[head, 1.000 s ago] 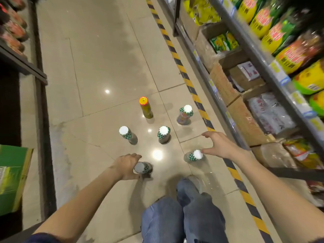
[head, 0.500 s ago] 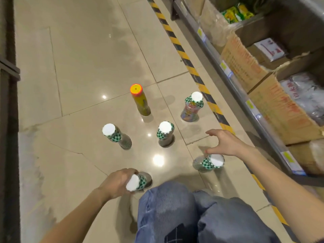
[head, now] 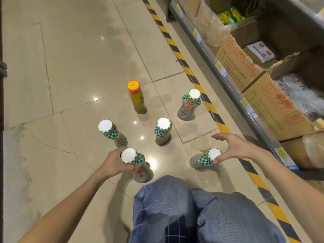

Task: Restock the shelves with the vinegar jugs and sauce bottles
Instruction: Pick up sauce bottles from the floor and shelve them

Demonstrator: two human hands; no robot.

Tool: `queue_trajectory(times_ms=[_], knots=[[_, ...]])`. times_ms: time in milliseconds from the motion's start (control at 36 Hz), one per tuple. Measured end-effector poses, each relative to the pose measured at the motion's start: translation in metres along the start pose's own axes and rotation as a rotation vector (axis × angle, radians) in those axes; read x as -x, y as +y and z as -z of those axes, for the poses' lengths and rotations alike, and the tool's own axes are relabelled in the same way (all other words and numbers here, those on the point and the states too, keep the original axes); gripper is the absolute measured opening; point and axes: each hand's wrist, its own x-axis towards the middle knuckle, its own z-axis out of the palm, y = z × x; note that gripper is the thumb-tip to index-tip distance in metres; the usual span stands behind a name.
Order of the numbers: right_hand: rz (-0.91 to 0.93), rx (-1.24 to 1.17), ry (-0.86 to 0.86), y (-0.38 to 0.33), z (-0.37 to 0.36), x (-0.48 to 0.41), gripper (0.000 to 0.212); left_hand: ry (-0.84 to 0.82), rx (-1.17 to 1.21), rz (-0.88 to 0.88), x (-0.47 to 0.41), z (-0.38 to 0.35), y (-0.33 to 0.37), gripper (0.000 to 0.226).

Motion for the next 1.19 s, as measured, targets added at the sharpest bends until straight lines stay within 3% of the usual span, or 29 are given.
queue_trajectory(times_ms=[167, 306, 389, 556, 694, 833, 1194], knots=[[0.004, 0.092, -0.135, 0.011, -0.008, -0.004, 0.108, 0.071, 0.32, 0.005, 0.009, 0.013, 0.032, 0.043], [0.016, 0.161, -0.062, 0.029, -0.028, -0.009, 0.116, 0.158, 0.503, -0.03, 0.023, 0.022, 0.057, 0.078], [0.022, 0.081, -0.005, 0.043, -0.043, -0.013, 0.118, 0.209, 0.557, -0.039, 0.027, 0.022, 0.066, 0.08], [-0.004, -0.278, 0.107, 0.056, -0.074, -0.024, 0.125, 0.277, 0.562, -0.02, 0.03, 0.018, 0.071, 0.031], [-0.016, -0.595, 0.178, 0.052, -0.094, -0.029, 0.113, 0.315, 0.55, -0.03, 0.036, 0.014, 0.074, 0.021], [-0.11, -0.678, 0.259, 0.042, -0.102, -0.035, 0.076, 0.347, 0.572, -0.031, 0.04, 0.012, 0.079, 0.031], [-0.405, -1.088, 0.6, 0.007, -0.103, -0.052, 0.049, 0.412, 0.539, -0.012, 0.037, 0.009, 0.101, 0.024]])
